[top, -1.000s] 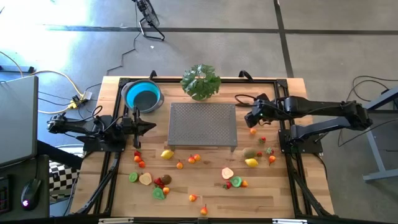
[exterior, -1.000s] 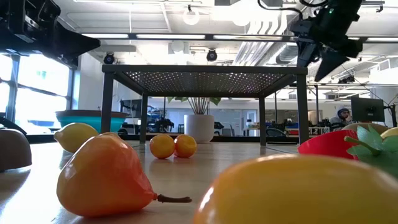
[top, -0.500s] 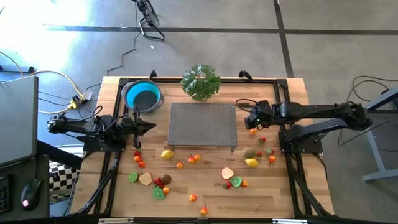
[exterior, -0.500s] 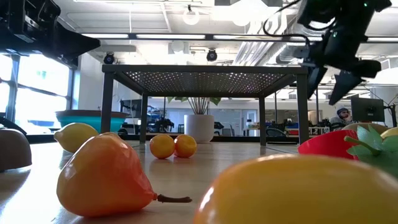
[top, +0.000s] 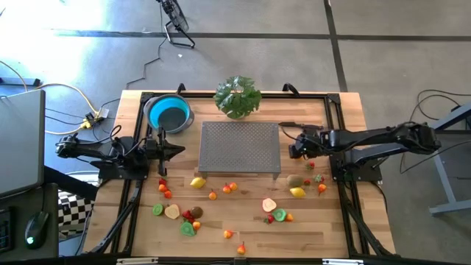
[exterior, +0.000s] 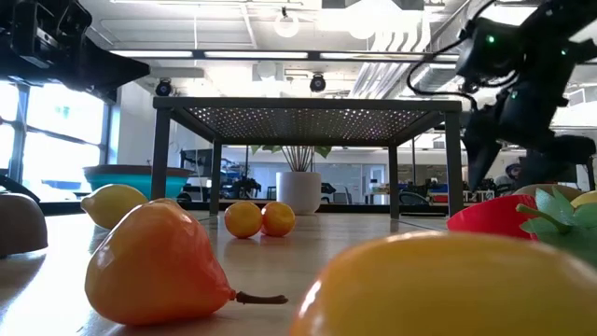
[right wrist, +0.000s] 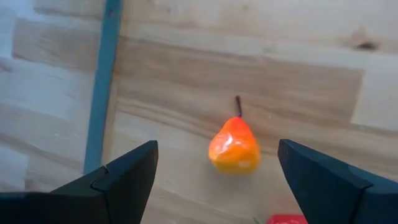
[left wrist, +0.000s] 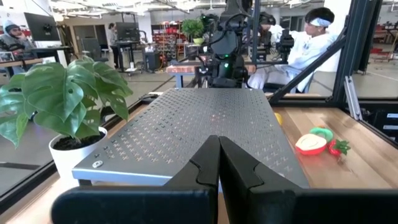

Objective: Pick & Place Fruit
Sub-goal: Put the pear into the blue strainer bowl on the shelf

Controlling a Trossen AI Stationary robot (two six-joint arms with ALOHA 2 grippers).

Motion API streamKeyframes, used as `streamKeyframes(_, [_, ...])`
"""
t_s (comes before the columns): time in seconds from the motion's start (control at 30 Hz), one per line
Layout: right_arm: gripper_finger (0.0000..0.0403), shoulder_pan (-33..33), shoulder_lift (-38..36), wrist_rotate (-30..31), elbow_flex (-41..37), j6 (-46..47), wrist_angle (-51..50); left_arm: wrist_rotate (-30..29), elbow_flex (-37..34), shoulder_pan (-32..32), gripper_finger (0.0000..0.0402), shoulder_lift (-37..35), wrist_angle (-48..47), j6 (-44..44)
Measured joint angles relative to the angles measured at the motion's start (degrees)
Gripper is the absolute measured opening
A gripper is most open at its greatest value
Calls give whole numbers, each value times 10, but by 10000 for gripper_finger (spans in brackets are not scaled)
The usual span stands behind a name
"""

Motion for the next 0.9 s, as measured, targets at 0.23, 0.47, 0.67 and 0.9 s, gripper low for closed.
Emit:
streamKeyframes(0.23, [325, 0, 0, -7, -19, 12, 23, 0, 0, 0, 1, 0, 0, 0])
streamKeyframes(0.47, [325, 0, 10, 5, -19, 13, 24, 0, 0, 0, 1, 0, 0, 0])
streamKeyframes(0.67, [325, 0, 73, 5, -19, 14, 34, 0, 0, 0, 1, 0, -2, 0])
streamKeyframes(0.9, [325, 2, 103, 12, -17, 14, 47, 0, 0, 0, 1, 0, -2, 0])
